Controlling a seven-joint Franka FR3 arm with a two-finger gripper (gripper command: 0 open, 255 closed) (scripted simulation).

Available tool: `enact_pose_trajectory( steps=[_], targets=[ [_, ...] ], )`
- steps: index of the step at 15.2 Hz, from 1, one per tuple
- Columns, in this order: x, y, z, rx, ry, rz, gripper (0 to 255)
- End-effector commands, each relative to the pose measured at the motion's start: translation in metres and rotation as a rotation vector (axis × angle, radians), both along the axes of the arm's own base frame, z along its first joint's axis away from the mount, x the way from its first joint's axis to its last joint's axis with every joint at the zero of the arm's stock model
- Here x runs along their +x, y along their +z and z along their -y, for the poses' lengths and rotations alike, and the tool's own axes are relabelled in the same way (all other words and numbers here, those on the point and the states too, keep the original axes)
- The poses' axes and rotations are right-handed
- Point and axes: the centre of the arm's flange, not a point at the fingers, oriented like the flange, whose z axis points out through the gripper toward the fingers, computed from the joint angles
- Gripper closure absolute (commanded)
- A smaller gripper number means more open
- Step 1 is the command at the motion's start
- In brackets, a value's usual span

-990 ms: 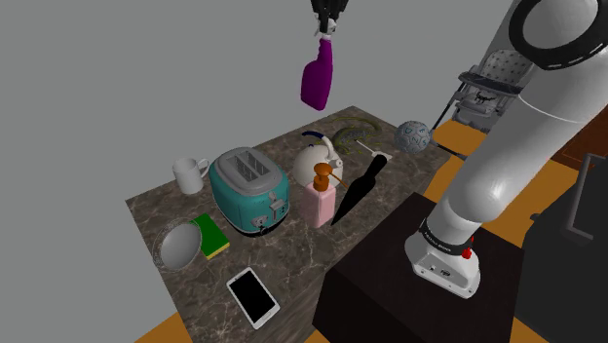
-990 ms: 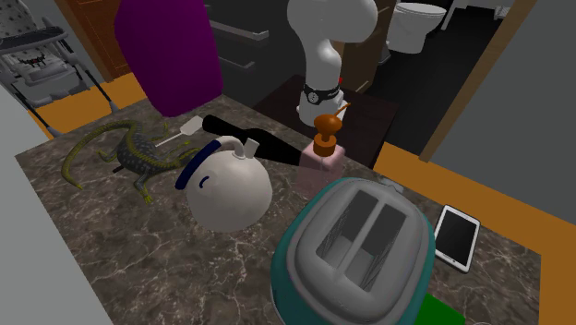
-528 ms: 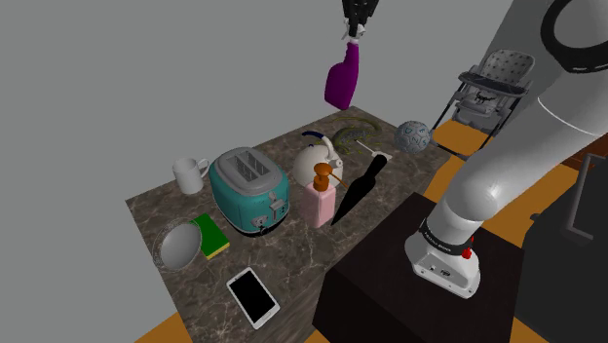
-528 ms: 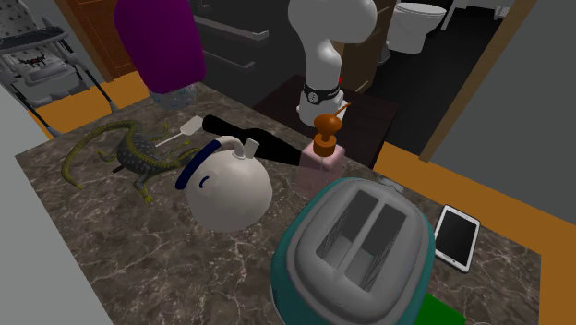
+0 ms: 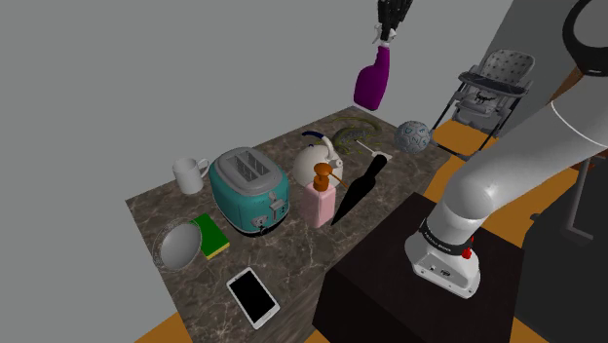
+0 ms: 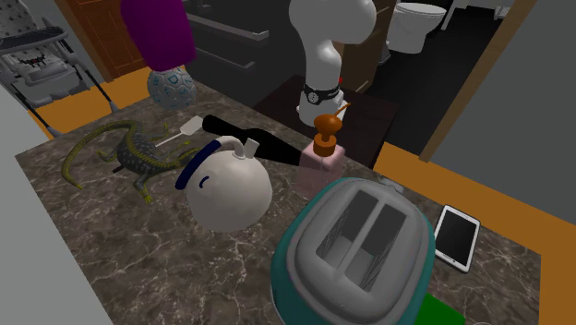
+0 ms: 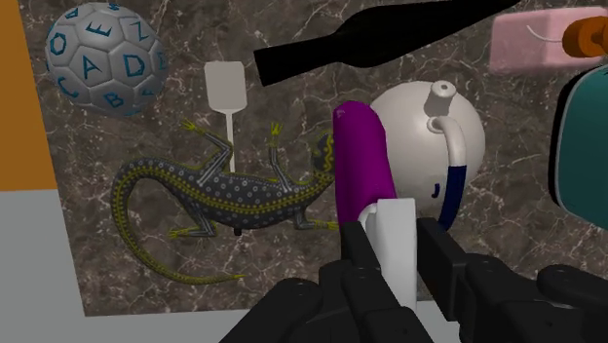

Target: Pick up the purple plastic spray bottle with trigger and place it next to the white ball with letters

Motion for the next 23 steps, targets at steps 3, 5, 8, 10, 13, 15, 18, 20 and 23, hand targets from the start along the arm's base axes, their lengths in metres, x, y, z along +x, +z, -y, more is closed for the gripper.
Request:
enact_pose_trajectory(
  steps=[3, 5, 8, 10, 13, 15, 18, 20, 23],
  targets=[
    [-0.025, -0.008, 0.046, 0.0, 0.002, 0.0, 255],
    [-0.038, -0.011, 0.069, 0.0, 0.002, 0.0, 255],
    [-0.057, -0.016, 0.103, 0.0, 0.002, 0.0, 255],
    [-0.07, -0.019, 0.126, 0.0, 0.002, 0.0, 255],
    [-0.089, -0.023, 0.16, 0.0, 0.002, 0.0, 255],
    [-0.102, -0.027, 0.183, 0.0, 0.002, 0.0, 255],
    [-0.121, -0.031, 0.217, 0.0, 0.002, 0.0, 255],
    [-0.133, -0.035, 0.24, 0.0, 0.002, 0.0, 255],
    [-0.153, -0.039, 0.275, 0.0, 0.002, 0.0, 255]
  ],
)
